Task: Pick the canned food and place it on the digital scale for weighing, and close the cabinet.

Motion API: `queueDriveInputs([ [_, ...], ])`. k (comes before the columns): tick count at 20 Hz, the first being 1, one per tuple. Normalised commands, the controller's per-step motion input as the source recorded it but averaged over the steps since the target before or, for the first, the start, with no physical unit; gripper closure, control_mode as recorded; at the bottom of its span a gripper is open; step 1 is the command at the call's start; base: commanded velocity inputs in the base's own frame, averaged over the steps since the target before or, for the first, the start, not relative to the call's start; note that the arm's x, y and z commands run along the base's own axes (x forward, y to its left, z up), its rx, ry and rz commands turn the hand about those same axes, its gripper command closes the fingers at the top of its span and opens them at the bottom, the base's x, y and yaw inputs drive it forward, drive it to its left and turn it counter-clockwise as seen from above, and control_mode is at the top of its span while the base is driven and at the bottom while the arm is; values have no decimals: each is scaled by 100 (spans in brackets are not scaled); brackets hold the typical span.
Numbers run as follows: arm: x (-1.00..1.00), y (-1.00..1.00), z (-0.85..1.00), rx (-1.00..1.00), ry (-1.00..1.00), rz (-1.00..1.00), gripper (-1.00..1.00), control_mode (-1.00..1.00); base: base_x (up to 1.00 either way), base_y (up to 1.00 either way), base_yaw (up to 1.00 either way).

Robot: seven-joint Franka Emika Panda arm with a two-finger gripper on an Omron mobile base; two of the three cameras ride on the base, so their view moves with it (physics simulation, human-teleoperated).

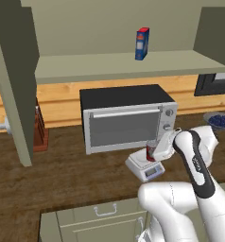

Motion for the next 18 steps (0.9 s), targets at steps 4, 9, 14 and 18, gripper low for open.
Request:
queueDriveInputs([
  [4, 21, 0, -26, 0, 0, 0, 100, -100, 0, 0, 0],
  [9, 17, 0, -33, 0, 0, 0, 100, -100, 0, 0, 0],
  [14, 14, 7, -33, 0, 0, 0, 100, -100, 0, 0, 0],
  [18, 19, 14, -28, 0, 0, 0, 100, -100, 0, 0, 0],
])
